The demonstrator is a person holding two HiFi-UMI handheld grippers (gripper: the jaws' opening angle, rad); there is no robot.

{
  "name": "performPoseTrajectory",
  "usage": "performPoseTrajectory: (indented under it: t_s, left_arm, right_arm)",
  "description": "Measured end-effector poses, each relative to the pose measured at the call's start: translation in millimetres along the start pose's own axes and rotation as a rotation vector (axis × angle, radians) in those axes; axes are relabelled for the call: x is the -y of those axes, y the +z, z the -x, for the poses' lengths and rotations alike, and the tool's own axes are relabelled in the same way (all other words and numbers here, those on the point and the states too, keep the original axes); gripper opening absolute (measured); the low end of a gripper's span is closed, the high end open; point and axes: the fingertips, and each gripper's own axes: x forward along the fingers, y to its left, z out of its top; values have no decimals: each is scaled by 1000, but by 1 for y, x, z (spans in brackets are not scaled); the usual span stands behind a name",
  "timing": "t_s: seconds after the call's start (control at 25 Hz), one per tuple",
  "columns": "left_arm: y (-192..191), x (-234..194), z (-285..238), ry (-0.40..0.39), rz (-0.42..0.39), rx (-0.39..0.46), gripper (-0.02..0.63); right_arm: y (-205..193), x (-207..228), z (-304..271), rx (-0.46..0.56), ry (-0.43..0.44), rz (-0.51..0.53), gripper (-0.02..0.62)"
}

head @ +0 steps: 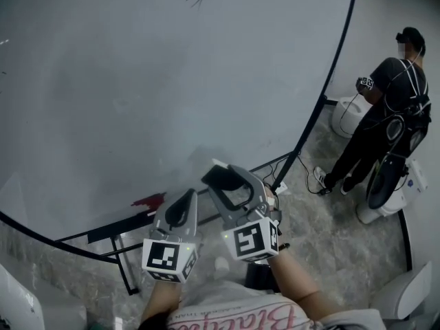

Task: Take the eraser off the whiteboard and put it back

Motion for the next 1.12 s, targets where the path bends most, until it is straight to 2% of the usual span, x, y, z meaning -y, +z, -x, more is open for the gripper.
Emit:
performPoseTrajectory:
  t_s: [0.16, 0.32, 0.48, 0.64, 1.12]
  left_arm:
    - [2, 8, 16, -12, -11, 10, -2]
    - [6, 18, 36, -32, -20, 19, -2]
    - [11, 24, 55, -45, -17, 22, -2]
    - [18, 32, 73, -46, -71, 42, -2]
    - [26, 31, 106, -19, -2, 79, -2]
  right_arm:
    - [-1, -12, 22, 3, 0, -116, 233]
    - [12, -25, 46, 20, -16, -130, 233]
    - [21, -38, 67, 40, -30, -189, 235]
    - [31, -49, 83, 62, -46, -204, 235]
    - [44, -73, 105, 81, -50, -205, 235]
